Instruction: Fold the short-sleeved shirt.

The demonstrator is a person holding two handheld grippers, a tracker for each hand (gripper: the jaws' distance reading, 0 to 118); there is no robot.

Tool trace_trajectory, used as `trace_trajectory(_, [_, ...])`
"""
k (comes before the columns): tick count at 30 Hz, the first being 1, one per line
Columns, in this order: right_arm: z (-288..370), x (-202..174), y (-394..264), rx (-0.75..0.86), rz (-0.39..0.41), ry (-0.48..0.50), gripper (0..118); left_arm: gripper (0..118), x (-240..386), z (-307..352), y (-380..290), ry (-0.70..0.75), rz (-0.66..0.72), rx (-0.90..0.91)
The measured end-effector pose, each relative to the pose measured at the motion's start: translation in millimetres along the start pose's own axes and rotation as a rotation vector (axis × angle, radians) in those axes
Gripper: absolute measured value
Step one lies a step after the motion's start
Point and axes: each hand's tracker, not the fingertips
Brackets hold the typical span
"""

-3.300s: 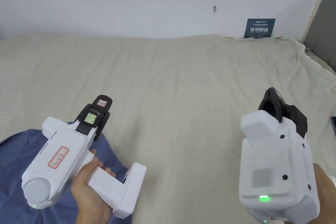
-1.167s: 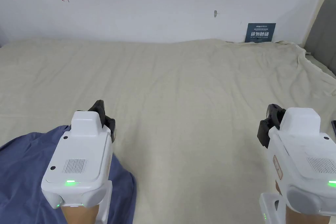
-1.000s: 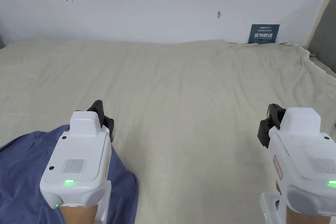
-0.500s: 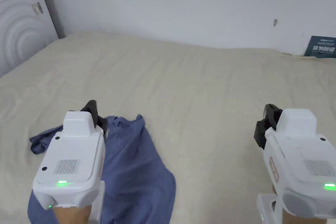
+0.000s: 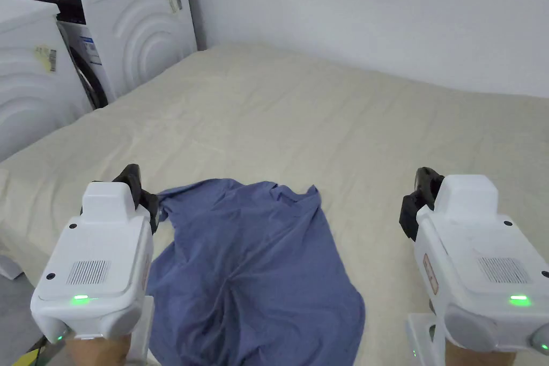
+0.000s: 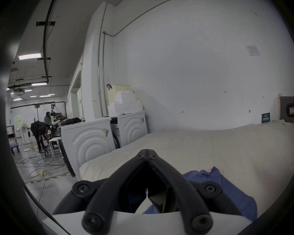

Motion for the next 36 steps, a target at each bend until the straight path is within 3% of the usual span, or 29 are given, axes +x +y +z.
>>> trace_trajectory(8, [-1, -11, 1, 0.003, 0.007, 0.031, 1, 0, -14, -1, -5, -0.001, 0.016, -0.040])
trace_trajectory(20, [3, 18, -8, -0.026, 0.018, -0.032, 1, 2, 29, -70, -23, -0.294, 0.144, -0.372])
trace_trajectory(22, [2, 25, -10, -0.033, 0.020, -0.050, 1, 10, 41, -86, -34, -0.321, 0.148, -0.458])
trace_trajectory(24, [2, 32, -12, -0.044, 0.016, -0.065, 1, 27, 54, -104, -47, -0.340, 0.137, -0.561])
trace_trajectory(26, [0, 39, -16, -0.058, 0.013, -0.081, 0, 71, 68, -121, -61, -0.350, 0.103, -0.664])
trace_trajectory(28, [-1, 46, -19, -0.067, 0.013, -0.094, 1, 100, 83, -135, -79, -0.352, 0.062, -0.759])
trace_trajectory(29, [-2, 49, -21, -0.073, 0.013, -0.101, 1, 105, 89, -141, -88, -0.344, 0.055, -0.794])
trace_trajectory(36, [-7, 67, -33, -0.113, 0.009, -0.140, 1, 106, 115, -167, -141, -0.326, 0.021, -0.994])
